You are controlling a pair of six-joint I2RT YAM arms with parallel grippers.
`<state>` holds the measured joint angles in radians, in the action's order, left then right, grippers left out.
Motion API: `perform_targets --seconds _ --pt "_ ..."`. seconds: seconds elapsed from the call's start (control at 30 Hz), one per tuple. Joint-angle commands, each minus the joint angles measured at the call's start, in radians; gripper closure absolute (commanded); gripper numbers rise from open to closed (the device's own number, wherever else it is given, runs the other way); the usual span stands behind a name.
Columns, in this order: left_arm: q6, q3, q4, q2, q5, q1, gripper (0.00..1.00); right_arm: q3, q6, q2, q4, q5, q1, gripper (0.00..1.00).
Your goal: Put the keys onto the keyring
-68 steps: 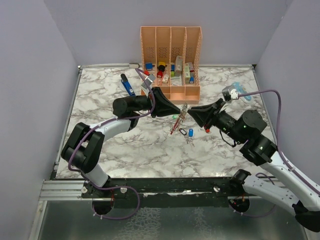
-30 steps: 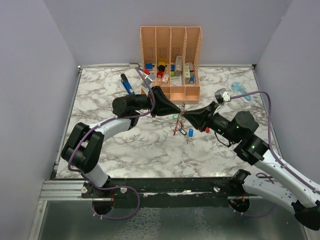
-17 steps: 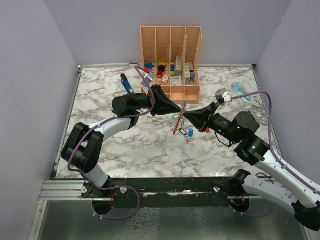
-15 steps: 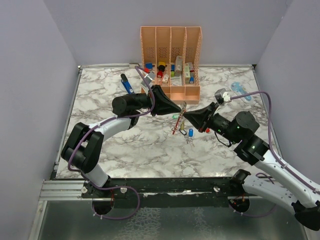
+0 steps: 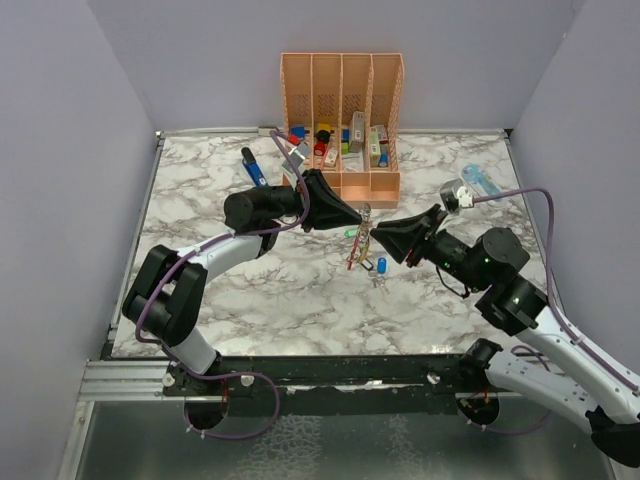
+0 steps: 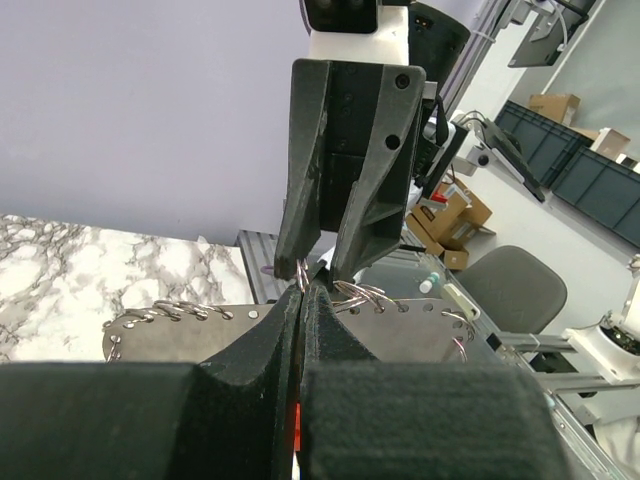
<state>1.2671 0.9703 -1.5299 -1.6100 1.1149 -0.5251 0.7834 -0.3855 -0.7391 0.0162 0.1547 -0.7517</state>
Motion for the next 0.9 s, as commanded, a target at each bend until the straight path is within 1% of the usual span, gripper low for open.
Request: perform_targets --seconds 0.0,0.43,0.63,0.87 --pt "0.019 0.030 -0.263 0.023 0.007 -0.002 1.00 0.015 0.028 0.018 0.019 -0.037 -0.003 0.71" --pt "0.024 0.033 -0.263 0.022 0.008 -0.007 1.00 0.043 0.055 -0.056 -0.044 0.014 -0.002 0.71" --pt "0.018 0.031 -0.264 0.022 0.010 -0.007 1.00 0.047 0.060 -0.044 -0.050 0.029 -0.002 0.69" --pt "0.018 0.032 -0.264 0.019 0.013 -0.008 1.00 0.043 0.071 -0.017 -0.044 0.035 -0.003 0.71"
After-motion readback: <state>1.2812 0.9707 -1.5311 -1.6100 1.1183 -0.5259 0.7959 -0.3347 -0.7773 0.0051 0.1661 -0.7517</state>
